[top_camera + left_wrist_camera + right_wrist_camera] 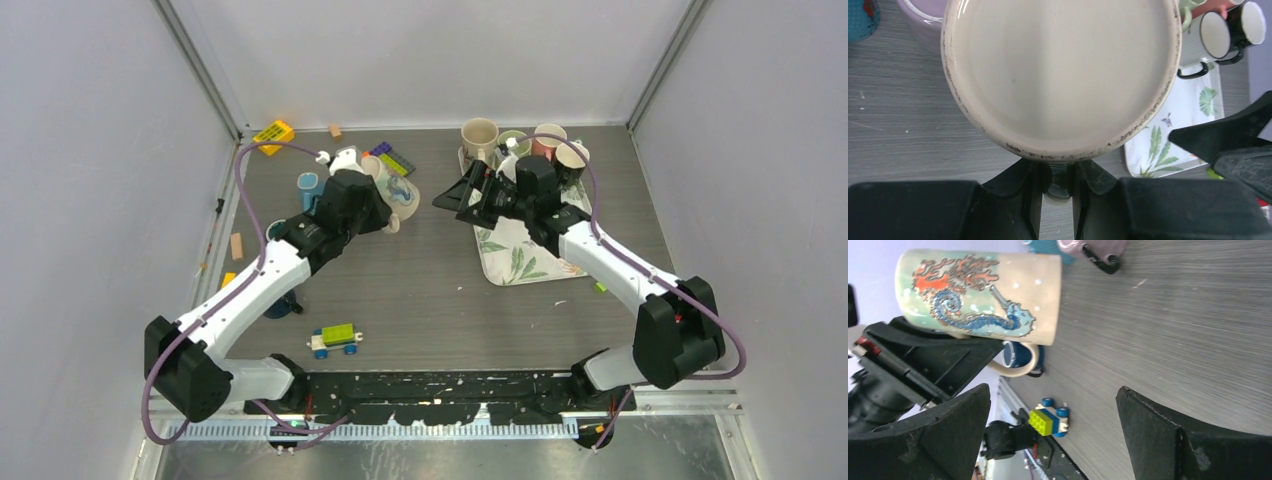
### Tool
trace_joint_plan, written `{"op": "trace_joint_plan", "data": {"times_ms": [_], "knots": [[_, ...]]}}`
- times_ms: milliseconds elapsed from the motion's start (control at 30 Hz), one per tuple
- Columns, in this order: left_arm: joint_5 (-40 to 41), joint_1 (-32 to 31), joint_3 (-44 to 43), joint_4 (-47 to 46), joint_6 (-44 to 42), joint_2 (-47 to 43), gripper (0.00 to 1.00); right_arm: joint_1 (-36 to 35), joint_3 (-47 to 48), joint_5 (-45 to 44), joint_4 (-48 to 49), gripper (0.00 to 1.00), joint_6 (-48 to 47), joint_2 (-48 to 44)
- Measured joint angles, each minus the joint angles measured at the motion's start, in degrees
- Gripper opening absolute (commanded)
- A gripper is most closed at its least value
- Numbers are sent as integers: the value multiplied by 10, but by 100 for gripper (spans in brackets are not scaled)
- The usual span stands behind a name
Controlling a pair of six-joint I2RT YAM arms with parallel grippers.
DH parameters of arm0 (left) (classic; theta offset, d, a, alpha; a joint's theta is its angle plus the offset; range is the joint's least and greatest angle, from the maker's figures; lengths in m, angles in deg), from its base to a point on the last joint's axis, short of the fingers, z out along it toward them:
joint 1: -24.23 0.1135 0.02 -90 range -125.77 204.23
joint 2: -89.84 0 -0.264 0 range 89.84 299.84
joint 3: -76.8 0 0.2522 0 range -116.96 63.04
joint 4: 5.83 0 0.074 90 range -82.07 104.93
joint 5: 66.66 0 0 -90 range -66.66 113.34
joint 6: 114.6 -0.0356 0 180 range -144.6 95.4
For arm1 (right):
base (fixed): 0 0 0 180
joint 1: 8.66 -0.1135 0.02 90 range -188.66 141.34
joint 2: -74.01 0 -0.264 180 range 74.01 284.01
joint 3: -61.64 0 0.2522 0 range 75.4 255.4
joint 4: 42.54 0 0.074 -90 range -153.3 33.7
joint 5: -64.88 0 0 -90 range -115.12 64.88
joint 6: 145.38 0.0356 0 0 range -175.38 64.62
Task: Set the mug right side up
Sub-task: Turn over the cup at the center of the board.
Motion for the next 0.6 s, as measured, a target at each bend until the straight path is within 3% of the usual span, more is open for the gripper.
{"op": "trace_joint_plan", "data": {"times_ms": [367,600], "knots": [[-87,40,-11,-47,79,20,0,-7,-45,96,240,99,148,56],[-135,65,-11,-98,143,32,0,-10,-69,116,343,88,230,93]]}}
